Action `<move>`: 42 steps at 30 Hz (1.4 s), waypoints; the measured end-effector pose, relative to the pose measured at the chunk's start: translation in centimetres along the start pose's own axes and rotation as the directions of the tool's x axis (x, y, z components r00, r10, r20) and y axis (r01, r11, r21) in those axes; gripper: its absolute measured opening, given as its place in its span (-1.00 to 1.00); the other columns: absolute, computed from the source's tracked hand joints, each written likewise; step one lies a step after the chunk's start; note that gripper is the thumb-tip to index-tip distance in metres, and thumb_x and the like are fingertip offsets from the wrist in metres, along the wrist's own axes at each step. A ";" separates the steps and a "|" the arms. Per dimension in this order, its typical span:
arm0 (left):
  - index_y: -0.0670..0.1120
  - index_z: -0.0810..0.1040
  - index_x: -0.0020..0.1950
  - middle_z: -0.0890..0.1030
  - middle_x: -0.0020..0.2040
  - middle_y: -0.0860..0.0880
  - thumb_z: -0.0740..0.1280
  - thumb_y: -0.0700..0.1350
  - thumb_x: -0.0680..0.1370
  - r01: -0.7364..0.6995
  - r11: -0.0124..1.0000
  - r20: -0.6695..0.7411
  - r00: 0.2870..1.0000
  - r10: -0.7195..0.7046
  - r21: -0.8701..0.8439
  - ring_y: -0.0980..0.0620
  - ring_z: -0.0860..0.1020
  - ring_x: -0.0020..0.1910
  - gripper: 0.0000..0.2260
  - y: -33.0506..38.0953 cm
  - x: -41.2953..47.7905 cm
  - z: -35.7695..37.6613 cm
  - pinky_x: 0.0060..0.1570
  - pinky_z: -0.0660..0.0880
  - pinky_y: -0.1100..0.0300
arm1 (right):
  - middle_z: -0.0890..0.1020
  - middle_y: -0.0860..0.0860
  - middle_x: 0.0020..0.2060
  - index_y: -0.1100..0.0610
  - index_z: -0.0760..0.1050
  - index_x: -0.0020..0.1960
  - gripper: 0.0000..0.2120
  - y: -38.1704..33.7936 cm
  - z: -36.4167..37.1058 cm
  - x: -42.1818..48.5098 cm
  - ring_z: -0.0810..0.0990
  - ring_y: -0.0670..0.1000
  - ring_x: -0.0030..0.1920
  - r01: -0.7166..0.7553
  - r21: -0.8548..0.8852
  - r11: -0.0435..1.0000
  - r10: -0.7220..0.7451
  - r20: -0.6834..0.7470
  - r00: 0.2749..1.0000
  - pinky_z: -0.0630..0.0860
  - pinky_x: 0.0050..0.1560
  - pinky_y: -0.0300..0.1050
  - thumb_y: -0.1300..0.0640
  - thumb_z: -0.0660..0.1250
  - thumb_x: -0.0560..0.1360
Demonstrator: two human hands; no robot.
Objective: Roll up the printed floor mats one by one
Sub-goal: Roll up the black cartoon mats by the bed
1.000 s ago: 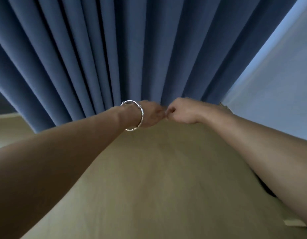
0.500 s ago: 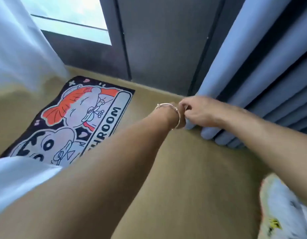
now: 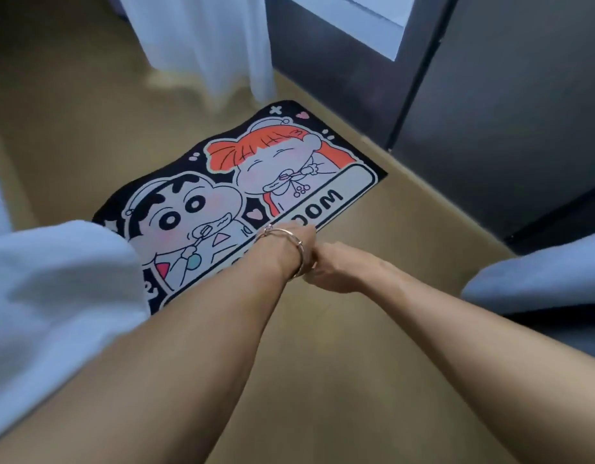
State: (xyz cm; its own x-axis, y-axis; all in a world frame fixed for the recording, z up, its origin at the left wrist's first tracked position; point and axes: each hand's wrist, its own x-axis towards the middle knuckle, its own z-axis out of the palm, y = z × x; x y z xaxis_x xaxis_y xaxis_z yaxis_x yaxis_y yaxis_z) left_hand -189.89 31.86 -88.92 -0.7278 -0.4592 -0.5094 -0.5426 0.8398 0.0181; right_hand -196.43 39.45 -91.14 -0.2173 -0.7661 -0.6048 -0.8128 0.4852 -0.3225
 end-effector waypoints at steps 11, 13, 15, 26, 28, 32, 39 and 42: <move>-0.11 0.39 0.07 0.34 -0.24 -0.05 0.21 -0.21 0.55 0.492 0.869 0.130 0.866 -0.482 -0.054 -0.09 0.46 -0.14 -0.88 -6.4 -4.7 4.1 -0.15 0.45 0.09 | 0.50 0.04 0.17 0.10 0.44 0.28 -0.63 -3.2 3.5 9.8 0.53 0.11 0.15 0.396 -0.303 0.867 -0.422 -0.023 0.906 0.49 0.10 0.01 0.03 0.36 0.52; -0.13 0.41 0.07 0.37 -0.23 -0.05 0.21 -0.22 0.54 0.547 0.837 0.171 0.827 -0.536 -0.023 -0.08 0.46 -0.16 -0.88 -6.5 -6.0 5.3 -0.14 0.48 0.10 | 0.47 0.04 0.19 0.09 0.40 0.31 -0.53 -4.2 5.0 10.6 0.52 0.10 0.17 0.454 -0.295 0.841 -0.471 0.015 0.882 0.47 0.10 0.01 -0.06 0.40 0.47; -0.13 0.41 0.15 0.40 -0.19 -0.06 0.22 -0.22 0.52 0.578 0.815 0.218 0.799 -0.560 -0.025 -0.07 0.46 -0.16 -0.79 -6.4 -6.9 6.4 -0.14 0.49 0.11 | 0.45 0.04 0.22 0.08 0.36 0.35 -0.46 -5.0 6.1 11.3 0.51 0.10 0.20 0.476 -0.282 0.833 -0.486 0.037 0.873 0.46 0.12 0.02 -0.09 0.41 0.46; -0.03 0.25 0.41 0.47 0.20 -0.09 0.15 -0.09 0.58 0.599 0.747 0.223 0.801 -0.556 -0.287 -0.13 0.49 0.13 -0.62 -4.3 -7.4 9.1 0.11 0.48 0.02 | 0.49 0.04 0.12 0.06 0.50 0.20 -0.78 -4.2 7.3 14.1 0.56 0.09 0.06 0.537 -0.396 0.745 -0.585 -0.001 0.811 0.46 -0.06 -0.02 0.04 0.28 0.58; -0.03 0.25 0.41 0.47 0.20 -0.09 0.14 -0.08 0.58 0.604 0.742 0.236 0.797 -0.556 -0.291 -0.13 0.49 0.14 -0.62 -4.2 -7.4 9.5 0.13 0.48 0.01 | 0.51 0.04 0.06 0.10 0.54 0.11 -0.84 -3.8 7.9 13.8 0.54 0.08 -0.02 0.603 -0.470 0.645 -0.690 -0.017 0.724 0.44 -0.17 -0.05 0.12 0.22 0.60; -0.04 0.28 0.39 0.49 0.18 -0.07 0.14 -0.06 0.57 0.614 0.739 0.241 0.789 -0.565 -0.279 -0.12 0.50 0.13 -0.62 -4.1 -7.6 10.0 0.12 0.48 0.01 | 0.50 0.07 0.10 0.15 0.47 0.19 -0.77 -3.7 8.4 13.5 0.52 0.09 0.03 0.596 -0.540 0.594 -0.728 -0.047 0.684 0.35 -0.16 -0.08 0.24 0.12 0.60; -0.03 0.31 0.37 0.45 0.21 -0.05 0.17 -0.06 0.57 0.598 0.765 0.222 0.801 -0.556 -0.239 -0.10 0.48 0.15 -0.64 -4.5 -8.4 10.7 0.04 0.44 0.11 | 0.43 0.08 0.08 0.19 0.33 0.20 -0.81 -2.5 8.8 12.5 0.56 0.04 -0.18 0.551 -0.528 0.647 -0.670 -0.048 0.741 0.40 -0.24 -0.10 0.24 0.04 0.62; -0.04 0.31 0.37 0.42 0.21 -0.06 0.20 -0.09 0.57 0.590 0.779 0.227 0.805 -0.547 -0.213 -0.09 0.46 0.14 -0.63 -4.5 -8.4 11.2 -0.06 0.40 0.12 | 0.41 0.10 0.05 0.19 0.31 0.17 -0.81 -0.2 8.8 12.0 0.50 0.04 -0.26 0.554 -0.514 0.655 -0.654 -0.020 0.756 0.49 -0.22 -0.08 0.28 0.01 0.61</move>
State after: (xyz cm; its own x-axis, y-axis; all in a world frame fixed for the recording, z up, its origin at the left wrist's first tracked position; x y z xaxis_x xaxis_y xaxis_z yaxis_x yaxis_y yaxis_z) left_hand -176.67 35.21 -94.41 -0.1939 -0.7638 -0.6156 -0.9412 0.3219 -0.1030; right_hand -194.15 33.83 -104.76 0.3566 -0.9051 -0.2316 -0.9307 -0.3228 -0.1718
